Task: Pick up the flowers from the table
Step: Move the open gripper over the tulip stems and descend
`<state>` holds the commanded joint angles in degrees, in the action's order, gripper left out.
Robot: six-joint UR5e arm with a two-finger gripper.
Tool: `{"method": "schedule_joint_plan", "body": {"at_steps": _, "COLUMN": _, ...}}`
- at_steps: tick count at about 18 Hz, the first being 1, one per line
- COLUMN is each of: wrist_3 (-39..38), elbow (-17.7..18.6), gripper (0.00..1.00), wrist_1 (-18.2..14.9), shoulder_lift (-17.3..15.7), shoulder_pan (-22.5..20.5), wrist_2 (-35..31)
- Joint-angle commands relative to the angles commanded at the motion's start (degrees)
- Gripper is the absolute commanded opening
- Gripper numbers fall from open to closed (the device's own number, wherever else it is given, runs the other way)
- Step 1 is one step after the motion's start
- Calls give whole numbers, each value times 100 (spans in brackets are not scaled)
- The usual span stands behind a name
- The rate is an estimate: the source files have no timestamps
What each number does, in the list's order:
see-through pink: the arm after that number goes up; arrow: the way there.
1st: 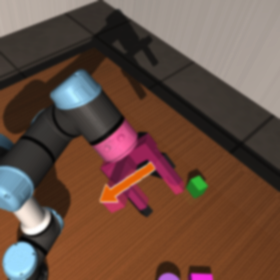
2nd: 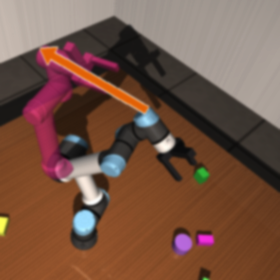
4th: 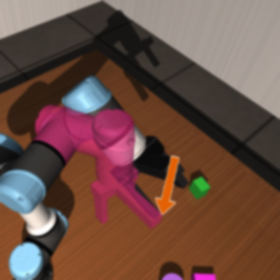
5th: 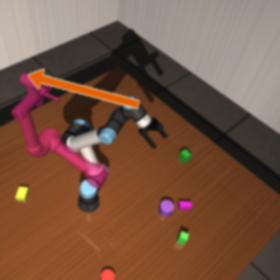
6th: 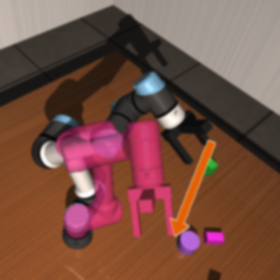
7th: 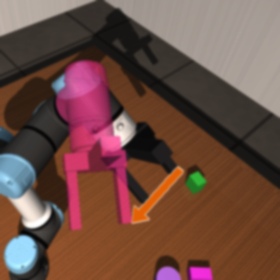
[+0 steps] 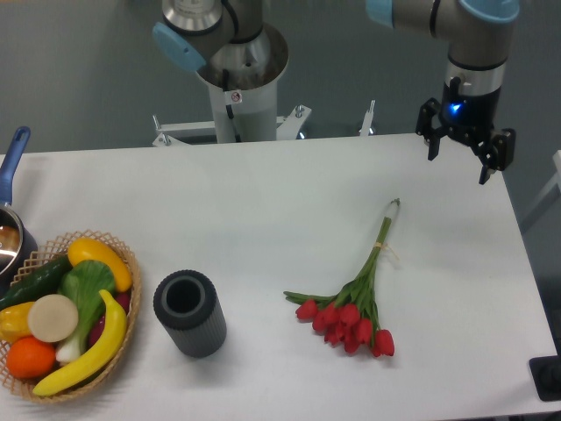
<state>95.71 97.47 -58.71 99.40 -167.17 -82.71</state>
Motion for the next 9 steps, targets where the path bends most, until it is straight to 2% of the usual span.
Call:
{"method": "schedule_joint_plan", "body": {"at_steps": 4, "wrist_3": -17, "elbow": -18, "gripper": 100, "wrist_1": -9, "shoulder_lift": 35, "shoulder_pan": 0, "wrist_2": 132}}
{"method": "schedule_joint_plan", "body": {"at_steps": 9, "wrist_3": -421, "elbow": 26, "gripper": 100, "wrist_1": 0, "shoulder_lift": 53, "shoulder_pan": 35, "wrist_2": 457}}
